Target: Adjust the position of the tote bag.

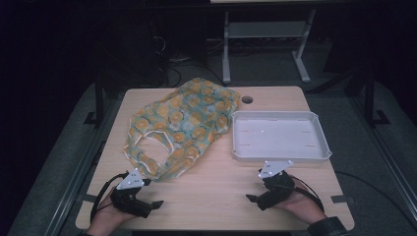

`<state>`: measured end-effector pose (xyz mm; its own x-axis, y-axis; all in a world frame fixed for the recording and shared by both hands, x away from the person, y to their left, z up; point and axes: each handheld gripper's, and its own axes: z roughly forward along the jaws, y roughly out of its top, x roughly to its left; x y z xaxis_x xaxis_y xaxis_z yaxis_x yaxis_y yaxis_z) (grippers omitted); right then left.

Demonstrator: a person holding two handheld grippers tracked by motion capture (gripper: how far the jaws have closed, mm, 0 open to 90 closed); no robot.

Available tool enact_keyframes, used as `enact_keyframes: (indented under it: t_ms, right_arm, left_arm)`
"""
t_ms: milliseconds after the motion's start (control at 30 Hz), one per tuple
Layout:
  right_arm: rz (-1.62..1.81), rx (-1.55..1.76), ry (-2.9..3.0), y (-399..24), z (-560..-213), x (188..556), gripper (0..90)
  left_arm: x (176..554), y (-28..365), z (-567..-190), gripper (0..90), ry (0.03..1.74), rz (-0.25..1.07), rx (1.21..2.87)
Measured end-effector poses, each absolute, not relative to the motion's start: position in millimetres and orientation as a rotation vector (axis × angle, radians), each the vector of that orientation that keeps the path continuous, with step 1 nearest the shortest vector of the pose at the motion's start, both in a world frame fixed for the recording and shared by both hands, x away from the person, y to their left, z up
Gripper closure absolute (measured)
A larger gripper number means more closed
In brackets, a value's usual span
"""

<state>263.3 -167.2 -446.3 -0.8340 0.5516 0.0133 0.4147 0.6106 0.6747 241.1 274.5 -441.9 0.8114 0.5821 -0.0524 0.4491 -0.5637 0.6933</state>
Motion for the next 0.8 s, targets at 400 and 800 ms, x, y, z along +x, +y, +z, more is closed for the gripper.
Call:
enact_keyframes:
  t_ms: [400,800]
  right_arm:
    - [1.031,0.8,2.645,-166,-447,263,4.3]
    - [1.019,0.806,2.661,-164,-449,264,4.3]
  left_arm:
    - [246,276,-437,13.8,0.759,0.252,2.25]
    - [268,273,-422,22.1,0.753,0.295,2.218]
